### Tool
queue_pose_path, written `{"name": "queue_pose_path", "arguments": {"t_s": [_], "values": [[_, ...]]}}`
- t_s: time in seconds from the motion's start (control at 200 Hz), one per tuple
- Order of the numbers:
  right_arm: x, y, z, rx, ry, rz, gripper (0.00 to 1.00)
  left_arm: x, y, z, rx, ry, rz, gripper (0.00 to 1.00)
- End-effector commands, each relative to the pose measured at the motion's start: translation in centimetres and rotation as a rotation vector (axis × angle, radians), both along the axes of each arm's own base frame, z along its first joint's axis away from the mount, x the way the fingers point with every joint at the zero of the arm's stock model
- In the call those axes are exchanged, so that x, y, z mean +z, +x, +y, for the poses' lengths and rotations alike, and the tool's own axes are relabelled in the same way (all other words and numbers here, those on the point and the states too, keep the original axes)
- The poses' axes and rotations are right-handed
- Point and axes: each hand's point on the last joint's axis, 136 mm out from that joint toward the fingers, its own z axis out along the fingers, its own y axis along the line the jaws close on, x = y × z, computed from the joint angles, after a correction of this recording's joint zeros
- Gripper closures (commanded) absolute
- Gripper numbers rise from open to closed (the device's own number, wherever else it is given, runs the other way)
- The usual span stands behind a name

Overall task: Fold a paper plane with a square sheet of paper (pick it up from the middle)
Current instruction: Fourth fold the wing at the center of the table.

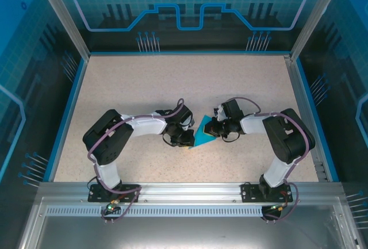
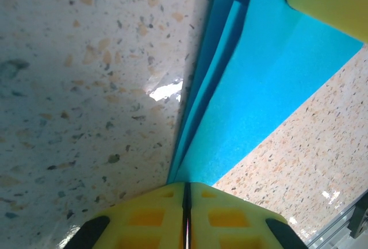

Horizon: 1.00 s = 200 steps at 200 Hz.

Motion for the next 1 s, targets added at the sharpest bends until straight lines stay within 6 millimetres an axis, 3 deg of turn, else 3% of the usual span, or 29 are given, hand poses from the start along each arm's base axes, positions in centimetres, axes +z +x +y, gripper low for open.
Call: {"name": "queue_pose_path", "arguments": {"t_s": [0.0,0.26,0.56,0.77,0.995], "values": [[-4.2,-1.9,-2.8,-0.032,-0.167,0.097,0.94,-2.5,-2.3,3.3,0.008,0.136,0.096,0.9],[-4.3,-1.9,-2.9,-0.034,-0.17,0.102,0.94,-3.1,-3.6,4.6,-0.011,0.178,0.134,0.91],[-4.3,-1.9,-2.9,-0.035,-0.177,0.099,0.94,-1.6,-3.7,4.9,-0.045,0.182,0.111,0.91],[-4.2,-1.8,-3.0,-0.037,-0.179,0.101,0.94,0.4,-2.9,3.5,-0.066,0.114,0.071,0.92],[-4.1,-1.7,-2.9,-0.037,-0.175,0.098,0.94,4.5,0.3,0.4,-0.009,-0.064,-0.089,0.92]]}}
